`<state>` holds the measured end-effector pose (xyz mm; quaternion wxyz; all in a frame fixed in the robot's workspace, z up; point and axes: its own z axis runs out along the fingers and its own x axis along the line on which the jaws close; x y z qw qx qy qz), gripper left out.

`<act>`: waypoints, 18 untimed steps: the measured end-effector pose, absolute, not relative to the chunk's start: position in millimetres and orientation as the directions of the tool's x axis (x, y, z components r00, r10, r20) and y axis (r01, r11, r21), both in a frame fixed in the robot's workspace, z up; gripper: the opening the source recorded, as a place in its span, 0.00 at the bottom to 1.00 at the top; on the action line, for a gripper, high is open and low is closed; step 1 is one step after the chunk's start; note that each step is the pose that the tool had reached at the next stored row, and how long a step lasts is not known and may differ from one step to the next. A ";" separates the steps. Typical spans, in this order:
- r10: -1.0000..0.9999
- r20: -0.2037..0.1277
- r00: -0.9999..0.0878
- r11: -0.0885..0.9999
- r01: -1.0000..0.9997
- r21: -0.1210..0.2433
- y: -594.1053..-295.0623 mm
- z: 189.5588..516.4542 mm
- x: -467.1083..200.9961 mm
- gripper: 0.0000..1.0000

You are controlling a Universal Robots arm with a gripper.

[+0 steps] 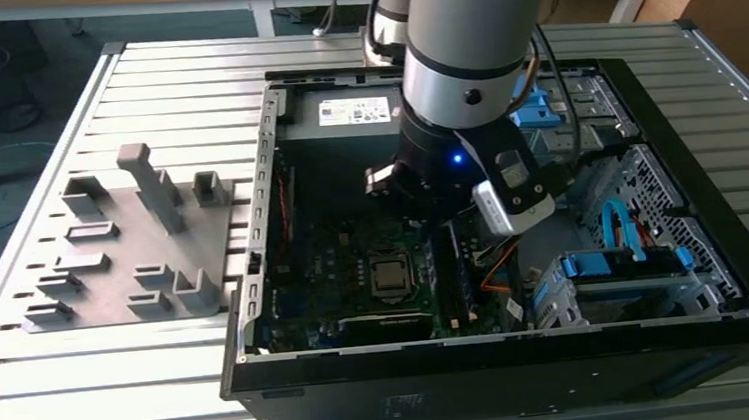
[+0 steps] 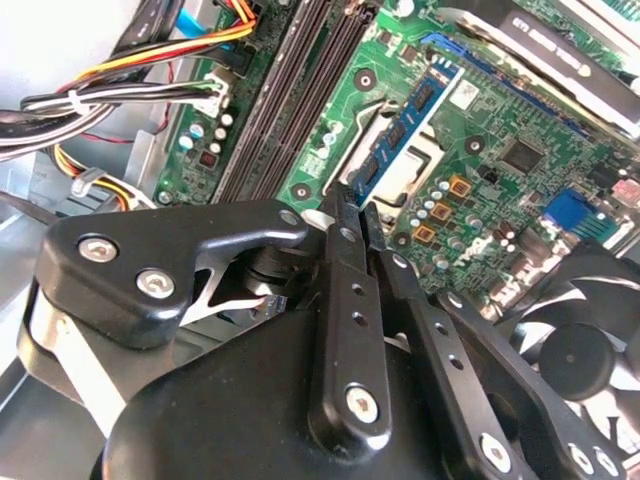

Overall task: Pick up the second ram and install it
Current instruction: 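Insert the second ram into the second slot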

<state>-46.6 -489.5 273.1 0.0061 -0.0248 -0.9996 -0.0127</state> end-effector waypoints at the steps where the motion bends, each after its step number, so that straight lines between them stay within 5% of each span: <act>1: 0.049 0.013 -0.999 0.998 0.050 0.025 -489.5 272.9 -46.3 0.14; 18: 0.049 0.013 -0.999 0.998 0.050 0.025 -489.5 268.9 -43.7 0.14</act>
